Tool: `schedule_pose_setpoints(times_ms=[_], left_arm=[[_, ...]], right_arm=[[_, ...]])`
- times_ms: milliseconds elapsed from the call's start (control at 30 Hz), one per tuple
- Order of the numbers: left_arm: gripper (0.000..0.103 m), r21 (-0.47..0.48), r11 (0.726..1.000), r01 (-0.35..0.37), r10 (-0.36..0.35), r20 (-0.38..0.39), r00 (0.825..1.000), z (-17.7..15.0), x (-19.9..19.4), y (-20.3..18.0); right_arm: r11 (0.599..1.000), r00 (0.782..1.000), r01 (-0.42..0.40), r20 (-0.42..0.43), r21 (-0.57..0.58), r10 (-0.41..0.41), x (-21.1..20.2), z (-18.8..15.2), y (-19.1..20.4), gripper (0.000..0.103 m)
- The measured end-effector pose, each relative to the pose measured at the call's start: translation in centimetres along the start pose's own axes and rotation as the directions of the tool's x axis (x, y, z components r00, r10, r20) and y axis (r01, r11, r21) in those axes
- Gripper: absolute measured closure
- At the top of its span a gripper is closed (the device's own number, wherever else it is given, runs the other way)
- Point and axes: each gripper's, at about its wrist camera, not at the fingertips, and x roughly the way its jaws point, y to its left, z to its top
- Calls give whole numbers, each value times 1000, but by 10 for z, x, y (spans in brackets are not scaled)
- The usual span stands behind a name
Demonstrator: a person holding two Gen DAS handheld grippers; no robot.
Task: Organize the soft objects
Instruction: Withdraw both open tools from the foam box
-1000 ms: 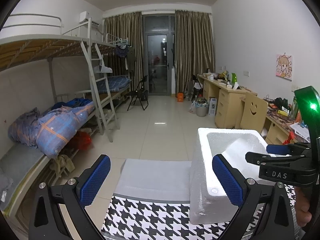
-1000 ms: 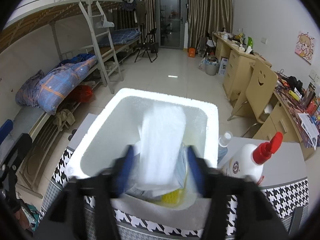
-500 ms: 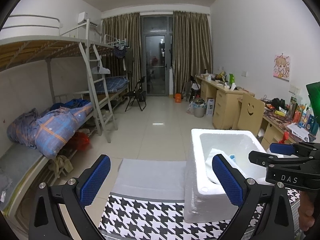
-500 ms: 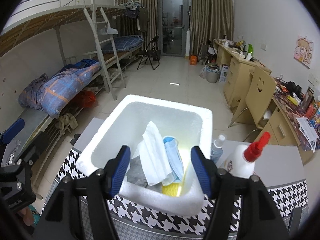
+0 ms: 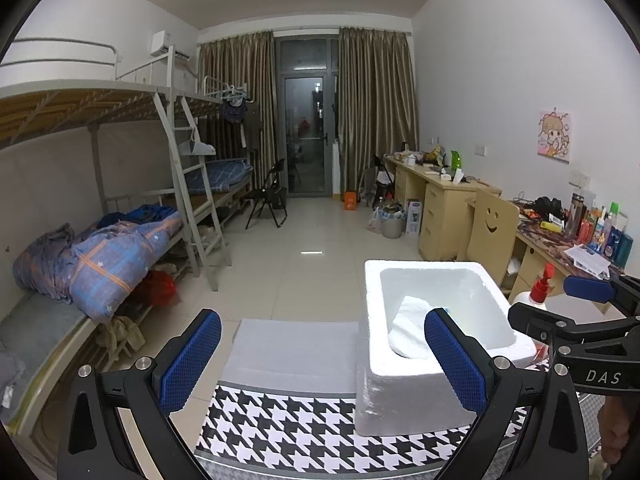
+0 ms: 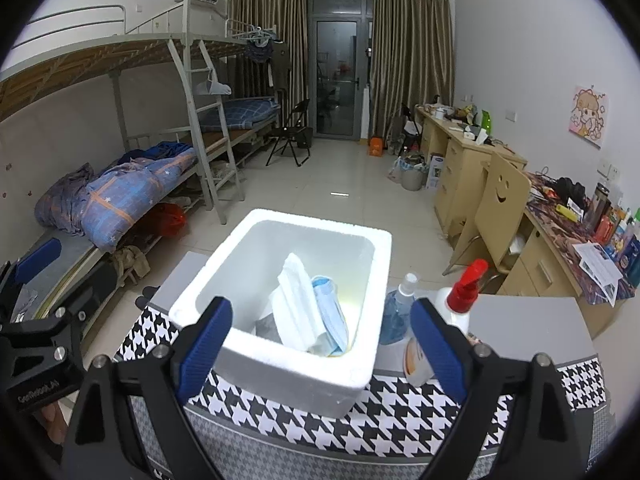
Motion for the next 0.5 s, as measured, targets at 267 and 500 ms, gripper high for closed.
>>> schedule_pose_setpoints(times_ms=[267, 500], left_arm=[[1, 16, 1000, 17, -17, 20, 1000, 2, -16, -7], [1, 29, 999, 20, -21, 26, 999, -3, -29, -15]], right_arm=[[1000, 1000, -13, 19, 4, 13, -22, -7, -4, 10], [1000, 999, -17, 33, -2, 17, -39, -15, -8, 10]])
